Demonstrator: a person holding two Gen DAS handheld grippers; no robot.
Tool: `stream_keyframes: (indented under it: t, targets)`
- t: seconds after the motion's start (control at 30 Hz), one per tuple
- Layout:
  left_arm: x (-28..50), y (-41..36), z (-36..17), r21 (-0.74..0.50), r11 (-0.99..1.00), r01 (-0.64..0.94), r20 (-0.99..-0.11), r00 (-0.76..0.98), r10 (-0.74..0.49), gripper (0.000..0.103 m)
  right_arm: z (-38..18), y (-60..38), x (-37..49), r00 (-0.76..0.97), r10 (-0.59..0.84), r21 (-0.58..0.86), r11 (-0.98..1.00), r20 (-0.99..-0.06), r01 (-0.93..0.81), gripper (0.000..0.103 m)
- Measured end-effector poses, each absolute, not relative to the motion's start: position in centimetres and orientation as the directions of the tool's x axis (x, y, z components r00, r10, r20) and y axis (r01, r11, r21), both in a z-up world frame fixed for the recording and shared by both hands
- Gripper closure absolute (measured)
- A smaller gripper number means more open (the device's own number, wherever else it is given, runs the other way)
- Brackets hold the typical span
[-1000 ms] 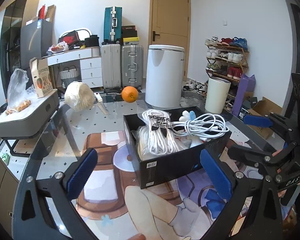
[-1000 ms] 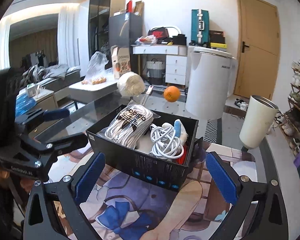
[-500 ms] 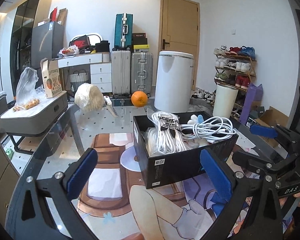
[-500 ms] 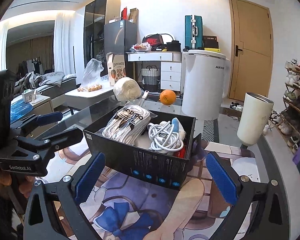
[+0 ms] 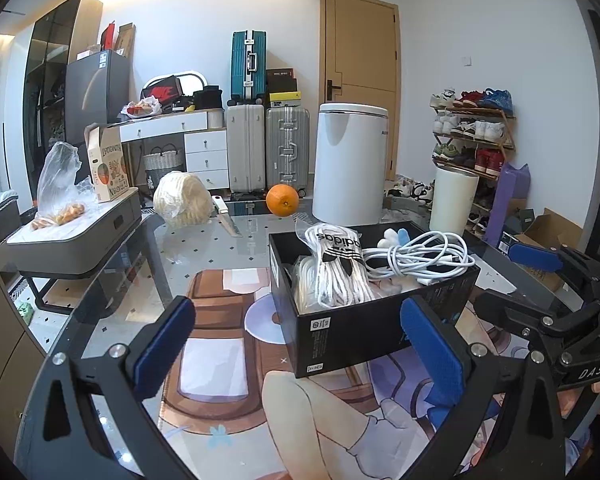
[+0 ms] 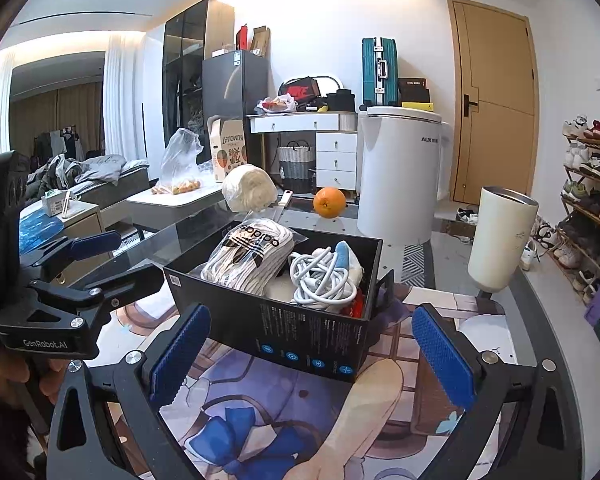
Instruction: Organize soft objects
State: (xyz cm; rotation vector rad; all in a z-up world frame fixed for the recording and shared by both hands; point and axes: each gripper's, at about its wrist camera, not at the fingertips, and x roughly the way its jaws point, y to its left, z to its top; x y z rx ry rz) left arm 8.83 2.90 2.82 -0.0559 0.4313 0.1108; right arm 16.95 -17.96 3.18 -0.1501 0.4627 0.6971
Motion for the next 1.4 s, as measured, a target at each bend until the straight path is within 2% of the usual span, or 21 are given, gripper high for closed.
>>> stream_keyframes:
  t: [1.4]
  targets:
    - [8.78, 2.95, 2.88, -0.035, 0.992, -0.119, -0.418, 0.904, 0.094, 0.0, 3.03, -17.96, 16.87, 0.678, 0.578, 0.018, 0.767, -0.455, -0.641, 0.001]
